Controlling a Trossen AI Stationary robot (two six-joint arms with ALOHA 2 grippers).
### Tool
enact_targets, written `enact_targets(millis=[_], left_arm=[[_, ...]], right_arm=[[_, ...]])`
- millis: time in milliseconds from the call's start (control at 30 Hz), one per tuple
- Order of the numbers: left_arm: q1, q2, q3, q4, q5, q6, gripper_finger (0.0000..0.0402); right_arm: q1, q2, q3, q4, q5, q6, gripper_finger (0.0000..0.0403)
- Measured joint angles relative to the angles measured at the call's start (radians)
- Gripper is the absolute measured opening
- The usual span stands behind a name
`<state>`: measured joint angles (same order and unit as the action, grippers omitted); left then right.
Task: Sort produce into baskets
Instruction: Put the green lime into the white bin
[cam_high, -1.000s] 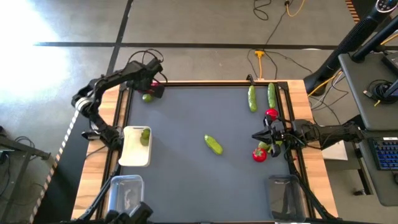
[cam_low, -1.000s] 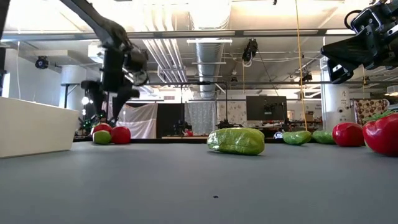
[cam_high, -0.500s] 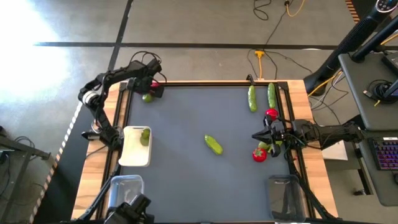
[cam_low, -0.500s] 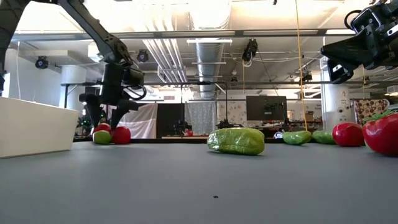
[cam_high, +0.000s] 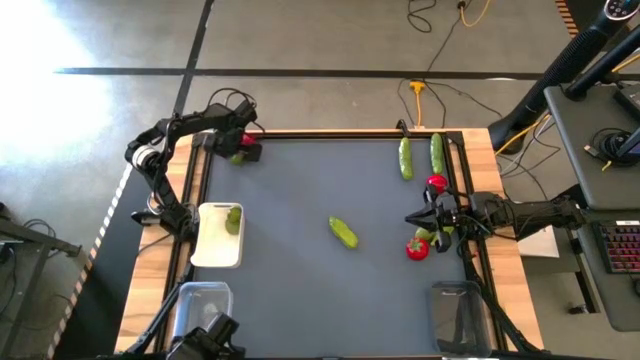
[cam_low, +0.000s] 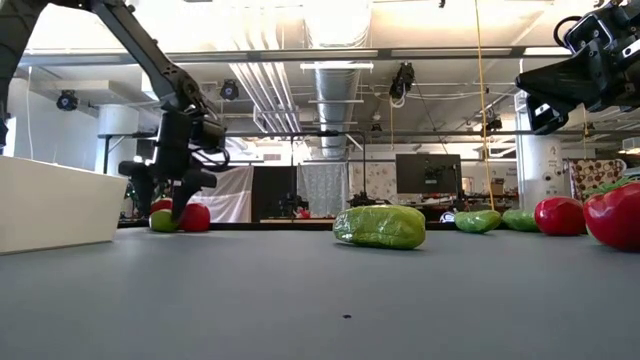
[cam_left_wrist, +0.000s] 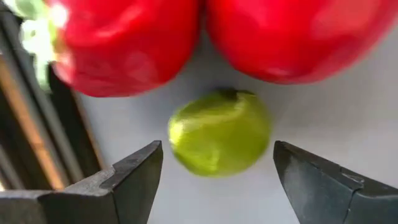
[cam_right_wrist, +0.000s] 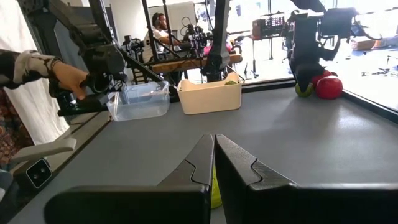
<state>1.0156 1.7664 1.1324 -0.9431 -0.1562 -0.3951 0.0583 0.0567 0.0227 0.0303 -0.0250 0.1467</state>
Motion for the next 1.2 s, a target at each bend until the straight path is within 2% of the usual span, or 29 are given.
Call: enact_targets(millis=[600,900,1033,1200], left_arm=[[0.002,0.000,-0.001,0.027,-0.038,0.044,0.0288],[0.002,0.000,-0.001,0.036,-0.036,0.198,0.0285],[0.002,0.000,-0.001,0.036,-0.036,0.277,0.0267],[0.002,0.000,-0.001,0.035,-0.036,0.317,0.0217]], right_arm=[[0.000,0.000,0.000,0.000,0.000,0.000,0.0009],[0.000,0.000,0.000,0.000,0.000,0.000,0.0009],[0.000,0.000,0.000,0.000,0.000,0.000,0.0009],[0.000,0.000,0.000,0.000,0.000,0.000,0.0009]])
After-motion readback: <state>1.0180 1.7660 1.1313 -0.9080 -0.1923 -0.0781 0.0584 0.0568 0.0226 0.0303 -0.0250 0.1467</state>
